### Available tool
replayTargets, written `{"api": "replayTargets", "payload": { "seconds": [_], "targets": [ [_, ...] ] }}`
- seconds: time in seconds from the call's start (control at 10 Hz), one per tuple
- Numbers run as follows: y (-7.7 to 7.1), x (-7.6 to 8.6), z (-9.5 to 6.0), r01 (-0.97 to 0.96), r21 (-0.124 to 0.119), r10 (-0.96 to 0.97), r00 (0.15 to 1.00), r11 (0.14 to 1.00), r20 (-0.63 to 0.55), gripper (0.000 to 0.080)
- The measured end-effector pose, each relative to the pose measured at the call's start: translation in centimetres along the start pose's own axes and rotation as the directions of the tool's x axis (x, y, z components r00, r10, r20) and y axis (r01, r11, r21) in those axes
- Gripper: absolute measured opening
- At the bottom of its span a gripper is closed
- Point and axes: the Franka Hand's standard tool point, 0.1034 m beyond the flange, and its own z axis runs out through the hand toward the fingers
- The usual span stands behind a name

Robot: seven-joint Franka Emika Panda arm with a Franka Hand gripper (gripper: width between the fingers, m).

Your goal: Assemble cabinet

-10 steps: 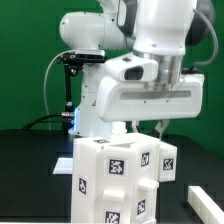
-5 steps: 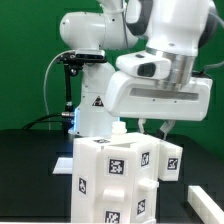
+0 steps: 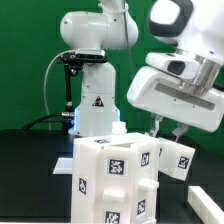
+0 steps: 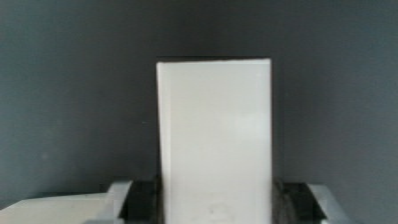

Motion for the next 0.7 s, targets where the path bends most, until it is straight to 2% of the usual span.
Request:
{"api": "replayTargets", "payload": {
  "seconds": [0.1,0.2,0.4,0.5,0.6,0.7],
  "targets": [
    [-0.5,-0.2,0.8,0.026,-0.052,-0.026,1.000,0.998,-0.005,0.0281],
    [-0.6,-0.4,1.2,0.041,-0.063,-0.041,0.999,0.997,0.002,0.0281],
    [-0.9,-0.6,1.2,0.053,-0.129,-0.049,0.998,0.990,0.039,0.0281],
    [-1.7,-0.7,1.3,0.060,-0.171,-0.054,0.998,0.983,0.036,0.0281],
    [-2.4,-1.0,1.4,0.071,-0.195,-0.064,0.997,0.978,0.044,0.0281],
    [-2.9,-1.3,1.6,0.088,-0.237,-0.077,0.996,0.968,0.054,0.0281]
  ]
}}
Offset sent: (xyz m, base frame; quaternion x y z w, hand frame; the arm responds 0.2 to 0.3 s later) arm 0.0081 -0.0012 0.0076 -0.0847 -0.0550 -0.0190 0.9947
